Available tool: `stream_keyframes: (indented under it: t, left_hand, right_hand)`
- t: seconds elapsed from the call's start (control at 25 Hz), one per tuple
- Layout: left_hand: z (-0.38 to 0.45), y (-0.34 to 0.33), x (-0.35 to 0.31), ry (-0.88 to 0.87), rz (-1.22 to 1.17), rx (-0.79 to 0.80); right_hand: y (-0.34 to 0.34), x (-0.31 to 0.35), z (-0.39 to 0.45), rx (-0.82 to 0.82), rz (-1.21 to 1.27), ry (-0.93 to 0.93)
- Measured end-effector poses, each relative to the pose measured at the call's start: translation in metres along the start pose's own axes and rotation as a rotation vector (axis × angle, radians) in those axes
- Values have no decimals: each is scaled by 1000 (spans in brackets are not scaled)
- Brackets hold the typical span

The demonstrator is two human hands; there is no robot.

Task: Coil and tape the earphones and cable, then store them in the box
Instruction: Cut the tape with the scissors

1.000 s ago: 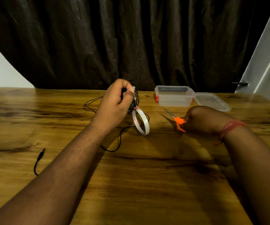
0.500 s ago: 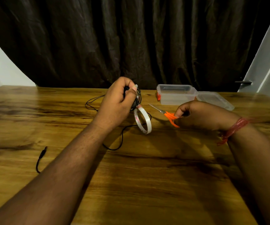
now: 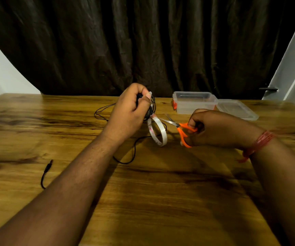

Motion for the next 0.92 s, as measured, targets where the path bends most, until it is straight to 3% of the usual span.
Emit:
stream_keyframes:
  t: [0.92]
  left_hand:
    - [1,0,2,3,22,14]
  right_hand:
    - [-6,4,6,-78,-55,60]
Point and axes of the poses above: each hand's wrist, its own z-axis towards the middle knuckle, its own y-axis out of the back of the hand, x = y × z, the point moved 4 cm from there along z, towards the middle knuckle, and after that the axes turned 15 degrees about -x, right-handed, at the moved point
